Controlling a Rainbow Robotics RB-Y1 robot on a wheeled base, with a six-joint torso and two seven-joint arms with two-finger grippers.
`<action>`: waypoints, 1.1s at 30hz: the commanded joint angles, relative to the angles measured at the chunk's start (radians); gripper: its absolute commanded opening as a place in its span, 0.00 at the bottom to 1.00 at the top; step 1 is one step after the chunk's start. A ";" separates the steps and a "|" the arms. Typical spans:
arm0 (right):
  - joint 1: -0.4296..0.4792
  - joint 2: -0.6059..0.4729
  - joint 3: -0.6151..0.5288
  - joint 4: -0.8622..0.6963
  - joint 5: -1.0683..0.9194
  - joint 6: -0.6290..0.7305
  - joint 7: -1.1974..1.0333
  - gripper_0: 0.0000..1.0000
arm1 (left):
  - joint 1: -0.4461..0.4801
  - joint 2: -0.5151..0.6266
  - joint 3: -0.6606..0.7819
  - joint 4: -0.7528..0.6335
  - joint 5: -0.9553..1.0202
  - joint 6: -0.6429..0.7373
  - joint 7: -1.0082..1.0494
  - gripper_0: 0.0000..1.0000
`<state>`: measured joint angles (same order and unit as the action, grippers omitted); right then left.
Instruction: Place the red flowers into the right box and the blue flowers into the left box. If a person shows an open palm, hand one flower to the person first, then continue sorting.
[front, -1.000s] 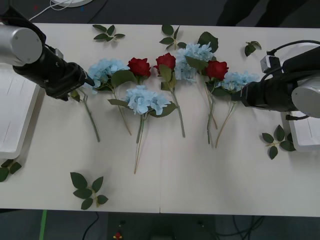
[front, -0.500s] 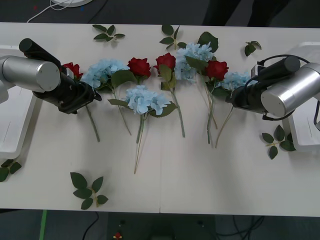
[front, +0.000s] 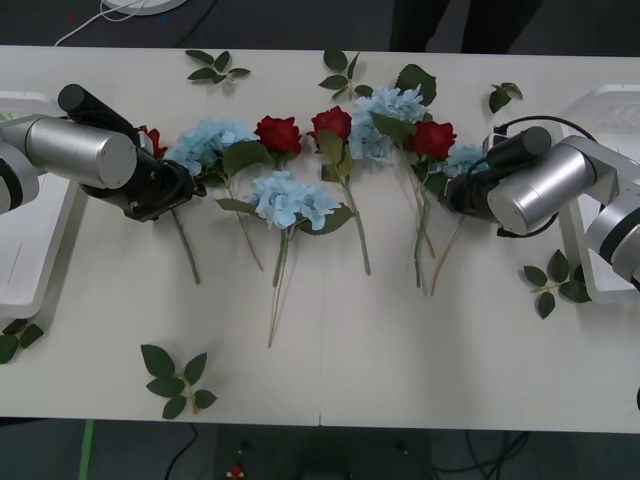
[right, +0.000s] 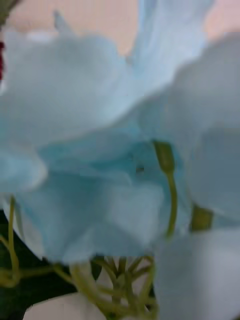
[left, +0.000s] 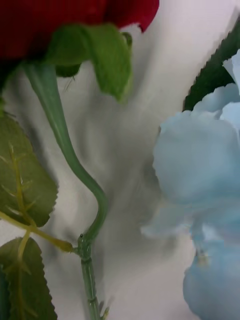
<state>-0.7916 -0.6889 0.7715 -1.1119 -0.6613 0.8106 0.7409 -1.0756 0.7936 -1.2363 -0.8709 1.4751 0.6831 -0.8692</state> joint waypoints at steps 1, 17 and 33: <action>-0.051 0.037 0.020 0.032 0.006 -0.031 -0.037 0.46 | -0.017 -0.042 -0.009 0.024 0.013 -0.030 0.024 0.89; -0.051 0.034 0.020 0.032 0.008 -0.047 -0.037 0.00 | -0.017 -0.048 -0.009 0.026 0.013 -0.034 0.019 0.00; -0.051 0.015 0.012 0.023 0.005 -0.067 -0.021 0.00 | -0.061 -0.043 0.040 0.043 0.005 -0.014 -0.022 0.00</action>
<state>-0.8090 -0.6776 0.7847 -1.0775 -0.6596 0.7542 0.7409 -1.0783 0.7614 -1.2345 -0.8461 1.4780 0.6531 -0.8693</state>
